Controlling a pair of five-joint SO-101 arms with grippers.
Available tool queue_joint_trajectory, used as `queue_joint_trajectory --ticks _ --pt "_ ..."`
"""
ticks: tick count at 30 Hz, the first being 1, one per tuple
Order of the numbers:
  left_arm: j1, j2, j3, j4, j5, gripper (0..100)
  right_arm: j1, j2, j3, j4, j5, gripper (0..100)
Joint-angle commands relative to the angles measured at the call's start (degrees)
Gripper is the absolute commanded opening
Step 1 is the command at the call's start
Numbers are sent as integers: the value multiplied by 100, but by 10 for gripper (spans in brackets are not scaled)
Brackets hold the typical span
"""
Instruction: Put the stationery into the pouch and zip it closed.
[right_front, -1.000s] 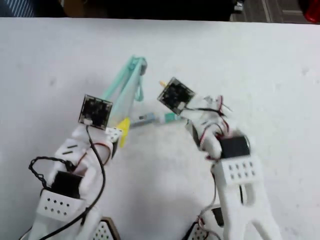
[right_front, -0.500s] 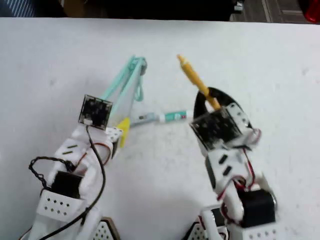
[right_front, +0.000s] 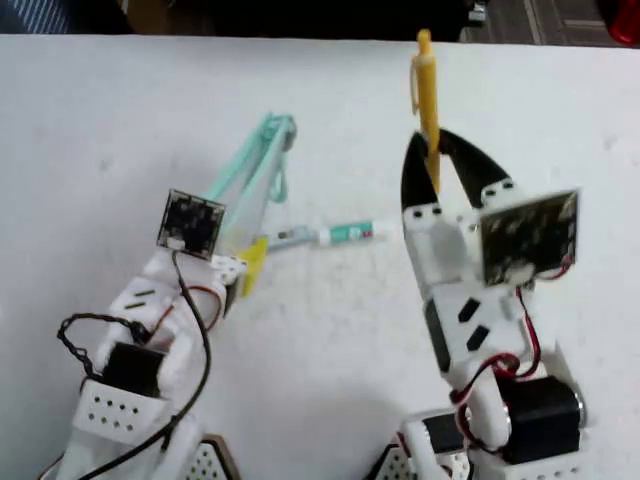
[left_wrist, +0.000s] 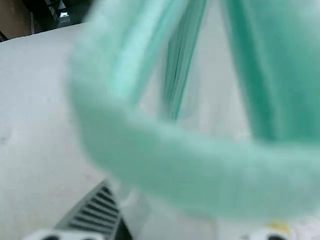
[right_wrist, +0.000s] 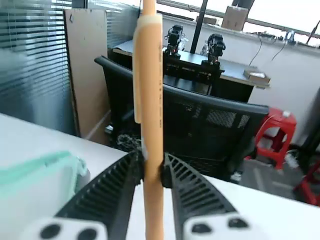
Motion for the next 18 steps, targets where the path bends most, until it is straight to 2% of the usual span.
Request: queue_joint_trajectory --ticks 1,7,18 --pt "145 -48 -35 -62 97 249 -259 242 -651 -145 -765 17" --pt "497 -48 -35 53 -246 249 -1235 760 -870 -1077 -941 17" --pt "462 -48 -35 62 -264 249 -2325 1640 -862 -1420 -958 17"
